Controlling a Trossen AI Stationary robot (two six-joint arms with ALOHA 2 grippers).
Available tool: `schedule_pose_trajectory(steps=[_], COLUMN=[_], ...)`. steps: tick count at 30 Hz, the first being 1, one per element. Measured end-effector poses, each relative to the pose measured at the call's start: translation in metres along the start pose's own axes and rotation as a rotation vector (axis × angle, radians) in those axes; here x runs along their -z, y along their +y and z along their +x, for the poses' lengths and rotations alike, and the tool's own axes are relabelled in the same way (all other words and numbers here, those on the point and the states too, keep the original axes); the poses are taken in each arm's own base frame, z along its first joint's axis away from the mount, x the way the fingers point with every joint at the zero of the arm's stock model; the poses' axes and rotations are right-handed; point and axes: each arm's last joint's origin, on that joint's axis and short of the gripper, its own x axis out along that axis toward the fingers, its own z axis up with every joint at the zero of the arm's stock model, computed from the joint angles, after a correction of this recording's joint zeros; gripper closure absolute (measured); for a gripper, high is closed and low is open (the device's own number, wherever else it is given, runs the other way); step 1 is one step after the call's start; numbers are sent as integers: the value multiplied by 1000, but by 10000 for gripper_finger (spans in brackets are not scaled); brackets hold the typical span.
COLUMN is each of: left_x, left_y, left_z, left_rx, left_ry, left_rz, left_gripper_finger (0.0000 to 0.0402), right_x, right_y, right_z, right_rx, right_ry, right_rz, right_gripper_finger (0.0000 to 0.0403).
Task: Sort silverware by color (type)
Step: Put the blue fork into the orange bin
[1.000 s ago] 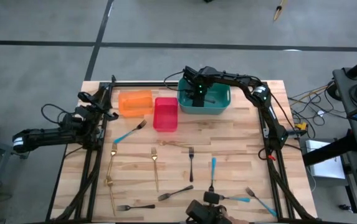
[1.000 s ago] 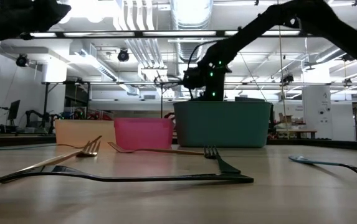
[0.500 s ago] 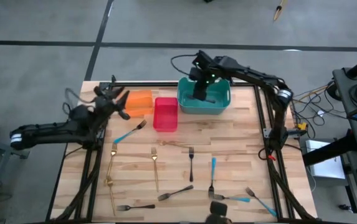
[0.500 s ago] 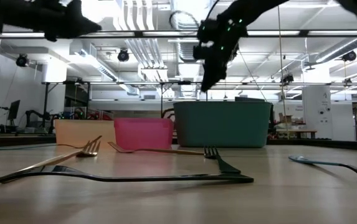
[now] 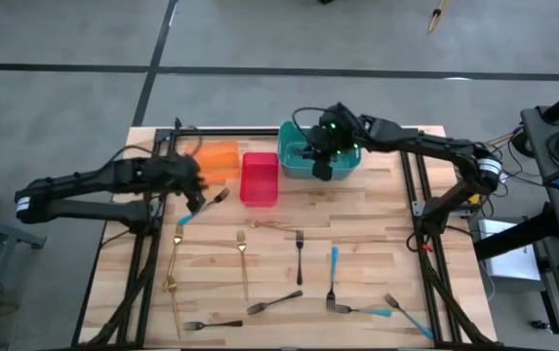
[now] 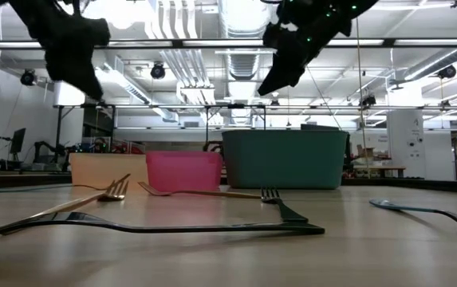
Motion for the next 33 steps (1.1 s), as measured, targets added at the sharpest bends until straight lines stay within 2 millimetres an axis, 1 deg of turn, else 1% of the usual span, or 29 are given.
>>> schedule_pose_trajectory(steps=[3, 5, 9, 11, 14, 20, 23, 27, 30, 33], left_x=[9, 17, 29, 33, 31, 30, 30, 31, 32, 33], left_y=[-3, -3, -1, -1, -3, -5, -6, -6, -6, -6], left_z=[21, 32, 50, 55, 59, 71, 78, 84, 89, 95], left_rx=[66, 55, 23, 13, 17, -13, -28, -75, -92, -108], left_ry=[135, 206, 302, 332, 341, 355, 369, 390, 413, 443], left_rz=[6, 3, 9, 16, 27, 42, 52, 70, 75, 80], left_gripper_finger=[299, 299, 299, 299, 299, 294, 279, 246, 222, 210], right_x=[8, 14, 23, 26, 31, 32, 33, 33, 33, 33], right_y=[13, 20, 29, 32, 34, 35, 35, 35, 34, 34], right_z=[0, 0, -2, -3, -6, -14, -14, -15, -15, -15], right_rx=[-14, -25, -35, -38, -33, -23, -22, -18, -16, -16], right_ry=[-38, -49, -79, -93, -113, -135, -129, -127, -127, -127], right_rz=[-21, -34, -65, -72, -80, -136, -179, -231, -244, -245], right_gripper_finger=[331, 335, 339, 339, 339, 339, 340, 344, 344, 344])
